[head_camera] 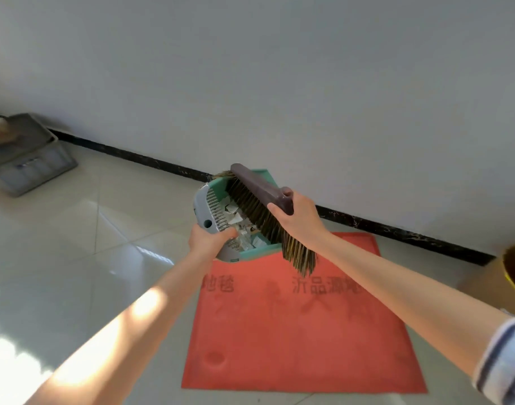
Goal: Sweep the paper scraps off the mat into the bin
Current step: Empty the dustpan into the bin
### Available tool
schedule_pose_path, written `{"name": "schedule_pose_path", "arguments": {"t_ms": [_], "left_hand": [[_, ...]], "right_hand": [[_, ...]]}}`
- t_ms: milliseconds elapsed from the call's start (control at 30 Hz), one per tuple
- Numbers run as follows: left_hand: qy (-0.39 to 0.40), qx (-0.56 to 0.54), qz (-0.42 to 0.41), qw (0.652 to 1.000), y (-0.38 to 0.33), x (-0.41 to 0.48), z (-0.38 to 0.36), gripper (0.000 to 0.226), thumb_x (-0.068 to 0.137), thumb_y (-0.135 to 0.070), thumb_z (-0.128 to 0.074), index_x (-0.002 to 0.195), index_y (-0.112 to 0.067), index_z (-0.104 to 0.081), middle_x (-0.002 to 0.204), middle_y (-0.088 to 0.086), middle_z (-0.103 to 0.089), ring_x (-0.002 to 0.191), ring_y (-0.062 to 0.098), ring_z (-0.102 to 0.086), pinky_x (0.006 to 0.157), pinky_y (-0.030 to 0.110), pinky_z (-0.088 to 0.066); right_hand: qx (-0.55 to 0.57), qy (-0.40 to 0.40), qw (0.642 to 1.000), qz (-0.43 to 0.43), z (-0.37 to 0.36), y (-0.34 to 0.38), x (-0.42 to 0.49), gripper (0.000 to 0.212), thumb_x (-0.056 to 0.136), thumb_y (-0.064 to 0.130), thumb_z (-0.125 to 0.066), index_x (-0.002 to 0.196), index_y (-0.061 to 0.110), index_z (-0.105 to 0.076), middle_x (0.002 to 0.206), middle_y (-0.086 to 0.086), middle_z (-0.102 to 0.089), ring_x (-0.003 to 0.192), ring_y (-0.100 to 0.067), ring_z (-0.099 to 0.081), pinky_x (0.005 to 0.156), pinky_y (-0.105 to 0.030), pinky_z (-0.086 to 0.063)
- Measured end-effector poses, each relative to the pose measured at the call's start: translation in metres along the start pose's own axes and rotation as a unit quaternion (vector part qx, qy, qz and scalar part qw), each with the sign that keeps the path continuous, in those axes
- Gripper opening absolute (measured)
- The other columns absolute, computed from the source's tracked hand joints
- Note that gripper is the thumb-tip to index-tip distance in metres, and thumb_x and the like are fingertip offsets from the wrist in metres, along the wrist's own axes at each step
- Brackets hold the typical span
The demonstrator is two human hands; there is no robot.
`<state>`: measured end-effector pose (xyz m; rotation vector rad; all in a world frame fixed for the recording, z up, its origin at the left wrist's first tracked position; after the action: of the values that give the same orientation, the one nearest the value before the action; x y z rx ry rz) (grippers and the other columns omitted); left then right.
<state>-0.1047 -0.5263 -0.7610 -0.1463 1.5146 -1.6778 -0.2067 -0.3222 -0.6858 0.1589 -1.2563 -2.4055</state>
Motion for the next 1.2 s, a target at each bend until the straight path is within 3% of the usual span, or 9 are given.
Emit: {"name": "schedule_pose_path", "arguments": {"t_ms": [167, 333, 433, 600, 800, 867, 933, 1067, 1200], "left_hand": [[0.013, -0.004, -0.011, 1.000, -0.140, -0.088, 0.019, 0.055, 0.061, -0.018, -0.087, 0.104, -0.012, -0.053, 0.095, 0.006, -0.066, 0.086, 0.022, -0.067, 0.070, 0.039, -0.060], [0.039, 0.017, -0.037, 0.998, -0.279, -0.182, 0.036, 0.062, 0.047, -0.029, -0.084, 0.101, -0.007, -0.064, 0.091, 0.010, -0.073, 0.078, 0.024, -0.072, 0.059, 0.037, -0.062], [0.043, 0.025, -0.043, 0.998, -0.354, -0.248, 0.045, 0.068, 0.043, -0.035, -0.083, 0.103, -0.011, -0.060, 0.091, 0.004, -0.071, 0.080, 0.018, -0.071, 0.052, 0.023, -0.056], [0.112, 0.058, -0.031, 0.992, -0.449, -0.342, 0.041, 0.060, 0.064, -0.027, -0.085, 0.107, -0.016, -0.044, 0.106, 0.004, -0.060, 0.084, 0.015, -0.059, 0.053, 0.022, -0.047], [0.220, 0.110, -0.080, 0.966, -0.500, -0.406, 0.005, 0.067, 0.066, -0.031, -0.087, 0.113, -0.014, -0.042, 0.109, 0.002, -0.056, 0.095, 0.018, -0.057, 0.068, 0.027, -0.049], [0.247, 0.114, -0.097, 0.957, -0.507, -0.424, -0.012, 0.068, 0.063, -0.027, -0.089, 0.112, -0.010, -0.045, 0.103, 0.002, -0.058, 0.093, 0.019, -0.060, 0.075, 0.032, -0.053], [0.275, 0.102, -0.100, 0.951, -0.510, -0.441, -0.029, 0.066, 0.061, -0.021, -0.090, 0.111, -0.007, -0.050, 0.098, 0.004, -0.062, 0.088, 0.019, -0.063, 0.071, 0.031, -0.055], [0.318, 0.120, -0.112, 0.934, -0.512, -0.474, -0.062, 0.076, 0.053, -0.029, -0.091, 0.114, -0.013, -0.049, 0.110, 0.005, -0.062, 0.097, 0.023, -0.063, 0.077, 0.033, -0.055], [0.372, 0.144, -0.131, 0.907, -0.509, -0.510, -0.099, 0.065, 0.061, -0.025, -0.089, 0.108, -0.013, -0.046, 0.106, 0.007, -0.061, 0.089, 0.023, -0.063, 0.068, 0.032, -0.055]], "right_hand": [[0.003, 0.005, 1.000, -0.019, 0.108, 0.113, 0.005, 0.035, 0.091, 0.038, -0.062, 0.116, 0.014, -0.059, 0.094, 0.006, -0.063, 0.085, -0.010, -0.059, 0.074, -0.022, -0.041], [-0.008, -0.033, 0.999, -0.035, 0.238, 0.237, -0.008, 0.032, 0.090, 0.040, -0.063, 0.110, 0.016, -0.059, 0.086, 0.007, -0.059, 0.075, -0.007, -0.054, 0.063, -0.016, -0.037], [0.023, -0.037, 0.994, -0.100, 0.311, 0.297, -0.035, 0.029, 0.090, 0.039, -0.064, 0.110, 0.020, -0.055, 0.096, 0.007, -0.060, 0.087, -0.012, -0.058, 0.074, -0.022, -0.041], [0.059, -0.086, 0.985, -0.138, 0.413, 0.376, -0.093, 0.031, 0.080, 0.029, -0.078, 0.096, 0.022, -0.052, 0.092, 0.011, -0.061, 0.088, -0.001, -0.058, 0.078, -0.020, -0.040], [-0.003, -0.189, 0.970, -0.156, 0.484, 0.420, -0.161, 0.027, 0.077, 0.022, -0.079, 0.079, 0.021, -0.051, 0.071, 0.007, -0.054, 0.063, -0.006, -0.050, 0.060, -0.009, -0.040], [-0.005, -0.228, 0.958, -0.172, 0.500, 0.425, -0.184, 0.024, 0.078, 0.024, -0.079, 0.081, 0.022, -0.055, 0.078, 0.010, -0.062, 0.070, 0.000, -0.056, 0.062, -0.006, -0.041], [-0.005, -0.267, 0.945, -0.189, 0.515, 0.426, -0.208, 0.023, 0.077, 0.026, -0.080, 0.088, 0.021, -0.059, 0.084, 0.010, -0.066, 0.078, 0.004, -0.060, 0.064, -0.006, -0.042], [-0.012, -0.328, 0.917, -0.226, 0.539, 0.420, -0.248, 0.033, 0.076, 0.033, -0.080, 0.101, 0.018, -0.063, 0.092, 0.009, -0.069, 0.085, 0.000, -0.063, 0.073, -0.018, -0.047], [-0.009, -0.371, 0.891, -0.261, 0.557, 0.409, -0.286, 0.045, 0.078, 0.037, -0.077, 0.114, 0.015, -0.062, 0.104, 0.005, -0.068, 0.091, -0.005, -0.063, 0.079, -0.020, -0.052]]}}
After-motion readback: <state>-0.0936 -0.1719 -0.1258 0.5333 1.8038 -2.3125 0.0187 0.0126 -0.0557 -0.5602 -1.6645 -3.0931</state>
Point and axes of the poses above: each hand's wrist, its own x-axis towards the middle knuckle, its own z-axis out of the back of the hand, y = z × x, the point moved 5 cm from there along x, towards the middle knuckle
